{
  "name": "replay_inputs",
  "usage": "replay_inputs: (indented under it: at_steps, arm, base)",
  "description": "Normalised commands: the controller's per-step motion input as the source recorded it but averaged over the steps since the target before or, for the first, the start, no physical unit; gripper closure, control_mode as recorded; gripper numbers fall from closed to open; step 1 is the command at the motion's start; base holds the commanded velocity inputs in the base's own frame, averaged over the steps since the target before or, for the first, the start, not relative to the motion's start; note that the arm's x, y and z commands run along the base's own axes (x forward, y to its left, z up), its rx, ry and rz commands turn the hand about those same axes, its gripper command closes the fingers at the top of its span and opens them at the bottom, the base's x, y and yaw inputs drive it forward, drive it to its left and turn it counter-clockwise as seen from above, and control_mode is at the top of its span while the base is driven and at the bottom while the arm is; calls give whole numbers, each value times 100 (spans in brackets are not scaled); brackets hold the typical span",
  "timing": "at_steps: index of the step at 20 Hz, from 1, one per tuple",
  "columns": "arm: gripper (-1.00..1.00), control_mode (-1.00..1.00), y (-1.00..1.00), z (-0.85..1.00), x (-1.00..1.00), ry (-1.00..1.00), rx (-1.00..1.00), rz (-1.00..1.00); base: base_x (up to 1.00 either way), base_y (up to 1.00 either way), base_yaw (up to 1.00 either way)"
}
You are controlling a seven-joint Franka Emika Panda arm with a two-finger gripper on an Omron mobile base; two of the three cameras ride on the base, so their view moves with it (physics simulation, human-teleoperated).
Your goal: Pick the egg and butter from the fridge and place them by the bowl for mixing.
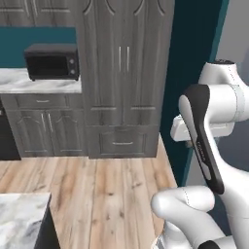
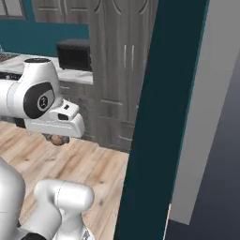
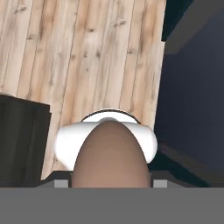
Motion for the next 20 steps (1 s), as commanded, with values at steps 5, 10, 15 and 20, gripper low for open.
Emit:
replay_inputs:
  at_steps: [5,10,15,20]
  arm:
    - [100,100,0,0,0,0,0,0]
    - [100,100,0,0,0,0,0,0]
    - [100,100,0,0,0,0,0,0]
    - [100,100,0,0,0,0,0,0]
  base:
    - [100,-28,38]
    - [100,-9,53]
    - [100,-7,71]
    - [100,-2,75]
